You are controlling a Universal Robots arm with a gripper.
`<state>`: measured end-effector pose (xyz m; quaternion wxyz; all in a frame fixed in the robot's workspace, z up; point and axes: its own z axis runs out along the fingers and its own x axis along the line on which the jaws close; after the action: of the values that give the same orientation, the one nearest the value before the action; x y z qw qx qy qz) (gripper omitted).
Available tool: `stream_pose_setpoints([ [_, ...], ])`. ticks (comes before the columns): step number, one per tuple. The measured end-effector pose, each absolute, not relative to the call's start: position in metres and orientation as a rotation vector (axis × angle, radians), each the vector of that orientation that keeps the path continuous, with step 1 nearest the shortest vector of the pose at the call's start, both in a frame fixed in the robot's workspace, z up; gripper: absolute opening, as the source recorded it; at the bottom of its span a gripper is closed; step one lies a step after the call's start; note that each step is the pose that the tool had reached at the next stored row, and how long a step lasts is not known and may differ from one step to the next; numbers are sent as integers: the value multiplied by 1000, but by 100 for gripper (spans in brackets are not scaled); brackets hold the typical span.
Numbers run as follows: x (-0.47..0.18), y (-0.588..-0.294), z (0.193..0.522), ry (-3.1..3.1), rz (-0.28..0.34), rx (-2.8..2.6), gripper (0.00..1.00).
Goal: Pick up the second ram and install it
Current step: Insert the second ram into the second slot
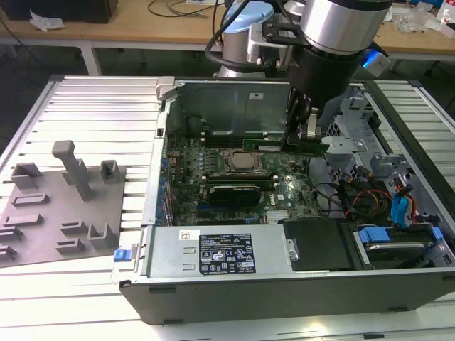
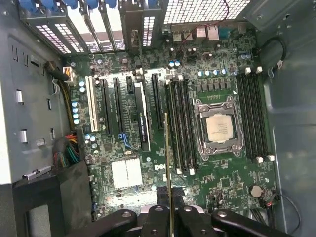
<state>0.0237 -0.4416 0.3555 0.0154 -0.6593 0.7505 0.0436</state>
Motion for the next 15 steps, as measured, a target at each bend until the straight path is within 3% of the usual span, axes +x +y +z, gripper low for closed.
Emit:
stream_pose_setpoints([
  [15,2,-441,344,2322,137,-2066,14],
])
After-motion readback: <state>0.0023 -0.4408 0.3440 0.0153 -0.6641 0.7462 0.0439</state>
